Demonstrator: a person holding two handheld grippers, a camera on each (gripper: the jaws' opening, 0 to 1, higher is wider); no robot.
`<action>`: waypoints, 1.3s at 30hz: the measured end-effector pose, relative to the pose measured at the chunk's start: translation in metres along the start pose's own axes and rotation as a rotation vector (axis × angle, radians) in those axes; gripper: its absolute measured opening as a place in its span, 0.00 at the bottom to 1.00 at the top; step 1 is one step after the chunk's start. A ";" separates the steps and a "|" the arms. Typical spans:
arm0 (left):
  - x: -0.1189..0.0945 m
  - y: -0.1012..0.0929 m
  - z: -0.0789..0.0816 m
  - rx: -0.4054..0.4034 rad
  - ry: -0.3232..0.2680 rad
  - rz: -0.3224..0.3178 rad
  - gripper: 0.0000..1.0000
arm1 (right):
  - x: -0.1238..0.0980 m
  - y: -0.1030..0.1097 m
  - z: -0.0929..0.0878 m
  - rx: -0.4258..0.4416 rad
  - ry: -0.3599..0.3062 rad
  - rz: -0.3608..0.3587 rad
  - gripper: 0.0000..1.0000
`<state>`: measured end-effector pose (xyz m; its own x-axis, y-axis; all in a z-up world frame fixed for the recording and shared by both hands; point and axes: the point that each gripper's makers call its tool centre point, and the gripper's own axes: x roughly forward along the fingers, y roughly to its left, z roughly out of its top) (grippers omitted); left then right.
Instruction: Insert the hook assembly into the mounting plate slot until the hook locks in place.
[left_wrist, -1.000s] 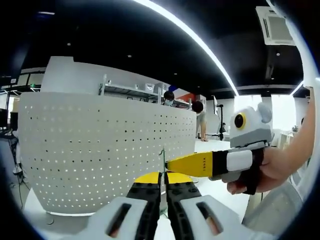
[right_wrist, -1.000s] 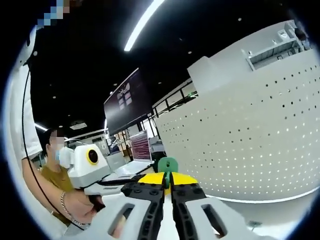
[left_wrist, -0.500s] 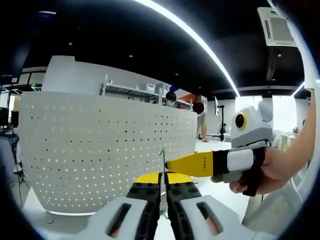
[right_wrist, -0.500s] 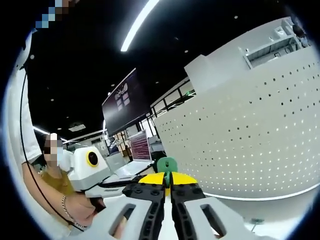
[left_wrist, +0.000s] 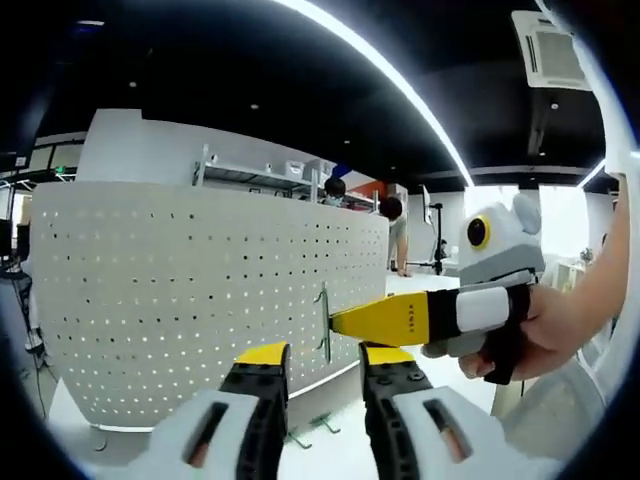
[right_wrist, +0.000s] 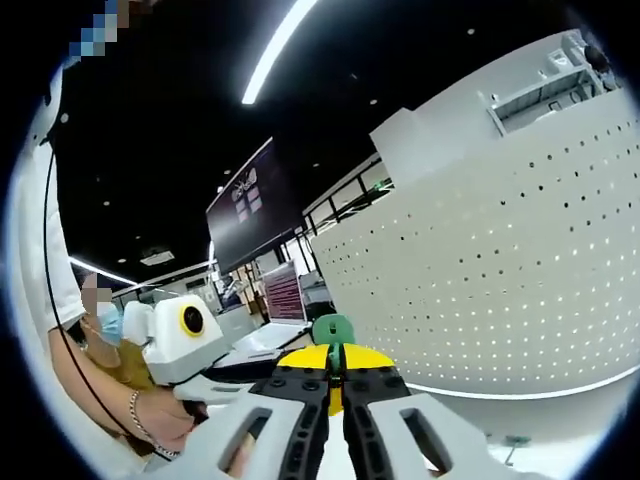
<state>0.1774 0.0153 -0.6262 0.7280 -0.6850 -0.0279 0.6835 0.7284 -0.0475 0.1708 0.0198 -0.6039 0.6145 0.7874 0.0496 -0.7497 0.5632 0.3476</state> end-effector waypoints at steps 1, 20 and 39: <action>0.001 0.000 0.000 0.008 0.002 0.001 0.38 | 0.000 0.000 0.000 -0.002 0.001 0.000 0.00; -0.002 0.003 -0.008 -0.005 0.021 0.017 0.71 | -0.001 0.000 -0.003 0.005 0.010 -0.003 0.00; -0.006 0.008 -0.018 -0.015 0.042 0.036 0.72 | -0.020 -0.053 0.038 -0.192 -0.002 -0.340 0.00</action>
<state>0.1771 0.0249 -0.6440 0.7490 -0.6587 -0.0713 0.6559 0.7524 -0.0606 0.2073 -0.0356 -0.5880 0.8363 0.5471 -0.0366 -0.5351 0.8289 0.1632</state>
